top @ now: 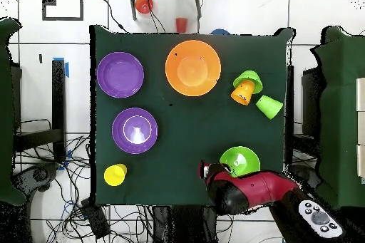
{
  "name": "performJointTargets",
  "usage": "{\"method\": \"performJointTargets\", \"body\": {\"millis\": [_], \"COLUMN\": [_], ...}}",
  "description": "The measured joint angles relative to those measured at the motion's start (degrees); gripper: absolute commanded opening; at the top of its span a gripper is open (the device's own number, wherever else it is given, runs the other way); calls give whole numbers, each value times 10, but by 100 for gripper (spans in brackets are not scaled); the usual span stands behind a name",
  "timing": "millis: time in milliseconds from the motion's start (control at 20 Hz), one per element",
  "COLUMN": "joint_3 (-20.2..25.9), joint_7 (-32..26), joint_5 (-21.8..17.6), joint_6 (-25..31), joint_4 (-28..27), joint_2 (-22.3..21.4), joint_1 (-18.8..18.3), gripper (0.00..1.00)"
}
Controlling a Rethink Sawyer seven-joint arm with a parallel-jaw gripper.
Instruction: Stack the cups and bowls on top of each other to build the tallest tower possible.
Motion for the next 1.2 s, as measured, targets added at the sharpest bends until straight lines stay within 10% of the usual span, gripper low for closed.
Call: {"method": "performJointTargets", "body": {"millis": [1200], "joint_3": [94], "joint_7": [0], "joint_5": [68], "joint_6": [62], "joint_4": [30], "joint_2": [-93], "joint_1": [-65], "gripper": [100]}}
